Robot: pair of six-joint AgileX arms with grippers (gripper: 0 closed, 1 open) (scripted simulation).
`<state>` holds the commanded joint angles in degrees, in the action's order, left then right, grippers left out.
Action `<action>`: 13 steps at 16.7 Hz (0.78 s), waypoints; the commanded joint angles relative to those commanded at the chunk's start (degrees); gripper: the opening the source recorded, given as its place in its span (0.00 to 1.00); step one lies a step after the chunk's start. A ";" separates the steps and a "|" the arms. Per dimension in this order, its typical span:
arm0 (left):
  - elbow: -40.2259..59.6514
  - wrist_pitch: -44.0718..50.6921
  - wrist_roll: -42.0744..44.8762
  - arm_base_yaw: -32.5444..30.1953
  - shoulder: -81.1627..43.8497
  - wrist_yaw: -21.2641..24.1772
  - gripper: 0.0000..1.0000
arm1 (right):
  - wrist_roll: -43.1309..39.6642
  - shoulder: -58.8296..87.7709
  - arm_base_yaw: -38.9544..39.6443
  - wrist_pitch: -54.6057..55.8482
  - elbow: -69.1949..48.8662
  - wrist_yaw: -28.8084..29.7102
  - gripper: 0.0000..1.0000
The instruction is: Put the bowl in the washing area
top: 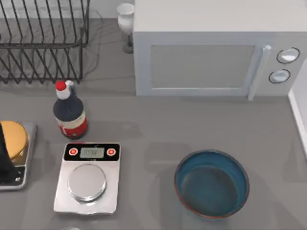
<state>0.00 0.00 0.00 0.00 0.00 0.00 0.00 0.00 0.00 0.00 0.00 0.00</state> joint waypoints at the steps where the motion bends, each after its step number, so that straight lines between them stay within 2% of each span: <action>1: 0.00 0.00 0.00 0.00 0.00 0.00 1.00 | 0.00 0.00 0.00 0.00 0.00 0.00 1.00; 4: 0.00 0.00 0.00 0.00 0.00 0.00 1.00 | 0.95 1.89 1.01 -1.79 -1.88 -0.08 1.00; 7: 0.00 0.00 0.00 0.00 0.00 0.00 1.00 | 4.29 9.25 4.39 -8.16 -8.89 -0.19 1.00; 13: 0.00 0.00 0.00 0.00 0.00 0.00 1.00 | 14.92 39.03 14.76 -29.69 -30.94 -0.06 1.00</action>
<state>0.00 0.00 0.00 0.00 0.00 0.00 14.92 39.03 14.76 -29.69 -30.94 -0.06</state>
